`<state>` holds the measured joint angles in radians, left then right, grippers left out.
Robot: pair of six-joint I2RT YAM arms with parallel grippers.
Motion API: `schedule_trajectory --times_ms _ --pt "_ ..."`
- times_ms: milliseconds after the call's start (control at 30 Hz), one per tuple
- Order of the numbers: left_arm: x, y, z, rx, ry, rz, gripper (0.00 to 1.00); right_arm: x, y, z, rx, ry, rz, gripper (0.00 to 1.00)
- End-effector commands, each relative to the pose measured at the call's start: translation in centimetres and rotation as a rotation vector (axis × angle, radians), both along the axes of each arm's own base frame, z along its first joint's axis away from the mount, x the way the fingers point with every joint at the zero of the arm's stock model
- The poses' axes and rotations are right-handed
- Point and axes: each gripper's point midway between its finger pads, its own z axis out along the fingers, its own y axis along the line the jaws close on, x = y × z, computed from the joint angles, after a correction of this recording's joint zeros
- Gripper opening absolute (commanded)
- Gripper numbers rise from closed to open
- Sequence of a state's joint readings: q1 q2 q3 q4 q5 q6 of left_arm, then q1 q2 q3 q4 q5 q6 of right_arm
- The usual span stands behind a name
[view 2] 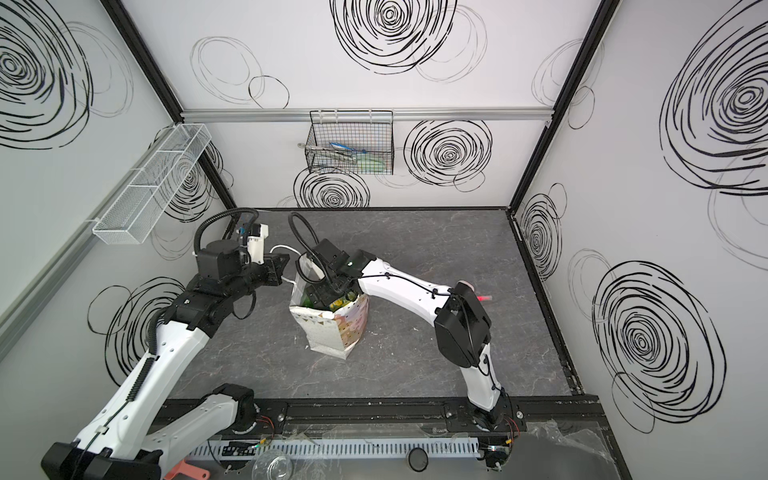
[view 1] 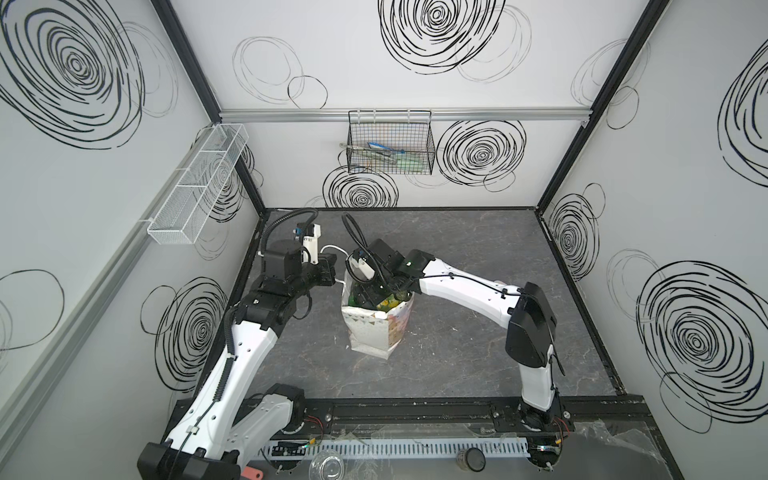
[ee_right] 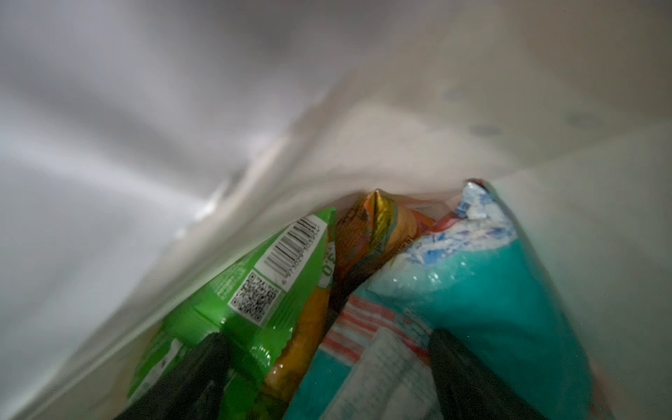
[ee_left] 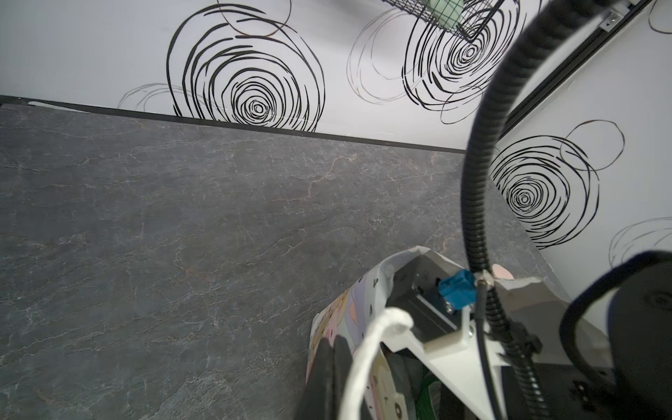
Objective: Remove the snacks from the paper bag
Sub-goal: 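Hold the bag rim with the left gripper while the right grasps the teal bag, then lift the teal snack bag out of the paper bag with the right gripper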
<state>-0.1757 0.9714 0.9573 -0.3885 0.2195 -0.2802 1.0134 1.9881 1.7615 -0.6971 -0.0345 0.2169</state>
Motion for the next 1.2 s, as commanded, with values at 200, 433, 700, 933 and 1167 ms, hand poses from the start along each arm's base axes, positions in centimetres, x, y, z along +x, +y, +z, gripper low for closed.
schedule_trajectory --times_ms 200,433,700,933,1167 --pt "1.4 0.0 0.9 0.010 -0.082 0.007 0.00 -1.7 -2.1 -4.5 -0.120 0.058 -0.013 0.56" --pt "1.9 -0.2 -0.3 0.022 -0.072 -0.005 0.00 -0.9 -1.6 0.5 -0.024 -0.022 -0.034 0.15" --pt "1.8 -0.3 -1.3 0.024 -0.052 -0.014 0.00 -0.4 -1.1 7.6 0.125 -0.118 -0.044 0.00" --pt "1.8 -0.3 -1.3 0.026 -0.053 -0.019 0.00 0.1 -1.6 13.5 0.256 -0.240 -0.057 0.00" --pt "1.8 -0.4 -1.5 0.023 -0.051 -0.021 0.00 0.0 -2.9 21.2 0.479 -0.373 -0.092 0.00"
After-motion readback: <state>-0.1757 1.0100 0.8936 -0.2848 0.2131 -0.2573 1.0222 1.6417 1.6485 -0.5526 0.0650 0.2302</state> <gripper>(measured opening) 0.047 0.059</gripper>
